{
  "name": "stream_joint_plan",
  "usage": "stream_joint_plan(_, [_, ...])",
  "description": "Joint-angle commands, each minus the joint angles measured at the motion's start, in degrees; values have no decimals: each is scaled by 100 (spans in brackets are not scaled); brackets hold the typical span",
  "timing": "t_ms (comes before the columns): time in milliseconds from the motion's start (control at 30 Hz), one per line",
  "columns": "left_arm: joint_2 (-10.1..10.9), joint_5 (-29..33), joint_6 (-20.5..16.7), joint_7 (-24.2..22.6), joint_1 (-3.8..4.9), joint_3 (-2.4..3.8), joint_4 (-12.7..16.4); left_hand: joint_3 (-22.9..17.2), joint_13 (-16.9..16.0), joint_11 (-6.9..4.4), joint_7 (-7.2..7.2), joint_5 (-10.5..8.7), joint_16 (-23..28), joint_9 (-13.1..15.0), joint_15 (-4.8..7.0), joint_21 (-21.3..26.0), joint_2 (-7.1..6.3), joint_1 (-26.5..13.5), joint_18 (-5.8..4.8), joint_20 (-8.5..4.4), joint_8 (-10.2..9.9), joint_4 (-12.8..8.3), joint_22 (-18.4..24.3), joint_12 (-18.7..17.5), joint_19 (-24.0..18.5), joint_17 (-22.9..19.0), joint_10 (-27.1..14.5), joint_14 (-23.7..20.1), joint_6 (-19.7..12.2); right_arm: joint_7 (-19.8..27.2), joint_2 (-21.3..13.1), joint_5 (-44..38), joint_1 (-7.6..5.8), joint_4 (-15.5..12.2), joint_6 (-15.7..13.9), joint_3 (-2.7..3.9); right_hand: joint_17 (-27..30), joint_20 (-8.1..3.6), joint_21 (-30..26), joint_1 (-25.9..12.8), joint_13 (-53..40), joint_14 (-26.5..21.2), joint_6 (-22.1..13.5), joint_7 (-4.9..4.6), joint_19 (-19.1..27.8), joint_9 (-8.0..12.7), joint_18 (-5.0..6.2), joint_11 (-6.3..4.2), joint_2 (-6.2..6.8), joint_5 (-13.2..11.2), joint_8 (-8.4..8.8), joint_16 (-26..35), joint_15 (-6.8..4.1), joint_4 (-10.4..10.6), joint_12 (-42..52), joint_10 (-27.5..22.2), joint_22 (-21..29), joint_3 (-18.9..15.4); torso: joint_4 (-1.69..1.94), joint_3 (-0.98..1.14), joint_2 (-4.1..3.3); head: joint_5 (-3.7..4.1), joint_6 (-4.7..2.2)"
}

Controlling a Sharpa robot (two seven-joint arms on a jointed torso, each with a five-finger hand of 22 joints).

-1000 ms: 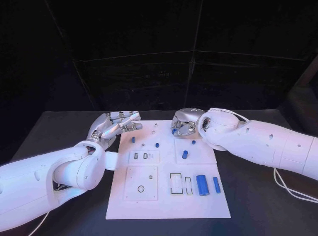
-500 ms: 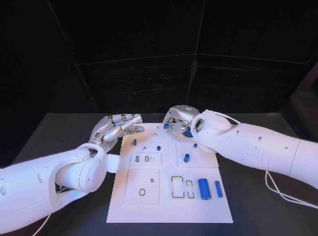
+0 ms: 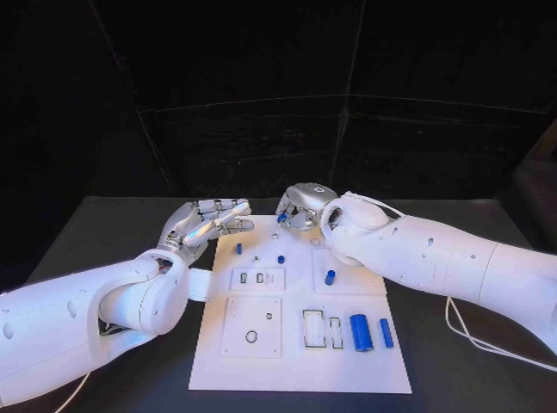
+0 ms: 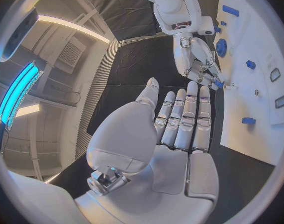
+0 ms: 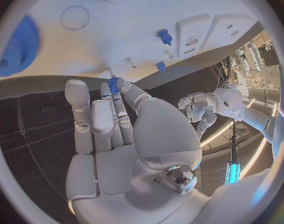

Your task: Assemble the parts on the task board

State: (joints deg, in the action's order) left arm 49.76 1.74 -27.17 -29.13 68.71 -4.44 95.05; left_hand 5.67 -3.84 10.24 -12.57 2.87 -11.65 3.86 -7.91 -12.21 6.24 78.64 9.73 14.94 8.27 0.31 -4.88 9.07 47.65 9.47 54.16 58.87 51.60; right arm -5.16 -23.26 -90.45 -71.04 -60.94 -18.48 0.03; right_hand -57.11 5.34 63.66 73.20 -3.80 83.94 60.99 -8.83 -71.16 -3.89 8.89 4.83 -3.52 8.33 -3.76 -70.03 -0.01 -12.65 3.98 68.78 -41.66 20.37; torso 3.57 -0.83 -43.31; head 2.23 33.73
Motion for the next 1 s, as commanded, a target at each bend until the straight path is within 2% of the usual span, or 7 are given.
stream_joint_plan(33, [-11,-39,86,-4,16,7,7,-14,8,5,-12,-13,29,-7,-21,26,1,23,83,-11,-21,-19,5,-31,48,7,52,27,36,-55,45,13,-13,44,89,4,-9,29,23,-9,3,113,4,-30,32,3,-31,15,66,-24,-5,-42,0,-14,-18,-32,-12,43,13,-8,-16,-5,15])
stream_joint_plan(133, [-13,-39,85,1,21,7,3,-14,8,5,-12,-13,29,-7,-21,26,1,23,83,-11,-21,-19,5,-31,48,7,52,27,36,-69,78,13,-13,82,142,4,-10,29,24,-9,3,113,4,-30,32,3,-31,15,68,-24,-5,-43,0,-13,-18,-32,-13,46,6,-10,-14,-5,18])
stream_joint_plan(367, [-22,-39,89,5,26,7,-1,-14,8,5,-12,-13,29,-7,-21,26,1,23,83,-11,-21,-19,5,-31,48,7,52,27,36,-104,134,10,-13,175,191,4,-21,33,36,-7,3,112,-7,-33,38,3,-31,19,102,-25,-2,-56,3,1,-19,-45,-21,88,17,-5,-17,-15,8])
stream_joint_plan(633, [-26,-39,95,11,29,7,-2,-13,9,7,-14,-13,36,-7,-22,33,-7,18,83,-11,-27,-21,9,-37,49,8,52,27,36,-438,188,-197,-13,240,298,4,-49,40,56,-26,4,114,-28,-31,43,5,-34,24,155,-34,1,-81,8,36,-22,-70,-40,131,15,-2,-19,-19,29])
stream_joint_plan(833, [-28,-39,103,19,31,7,-8,-13,9,7,-14,-13,36,-7,-22,33,-7,18,83,-11,-27,-21,9,-37,49,8,52,27,36,-536,215,-266,-13,250,294,4,-64,45,61,-30,4,114,-48,-30,54,6,-32,26,198,-36,5,-97,10,52,-23,-88,-37,167,6,-3,-22,-24,36])
stream_joint_plan(1000, [-32,-39,110,27,31,7,-13,-13,9,7,-14,-13,36,-7,-22,33,-7,18,83,-11,-27,-21,9,-37,49,8,52,27,36,-548,243,-279,-13,262,279,4,-98,55,51,-47,7,117,-99,-37,89,10,-25,37,259,-44,12,-130,21,98,-29,-138,-4,231,18,-4,-24,-21,37])
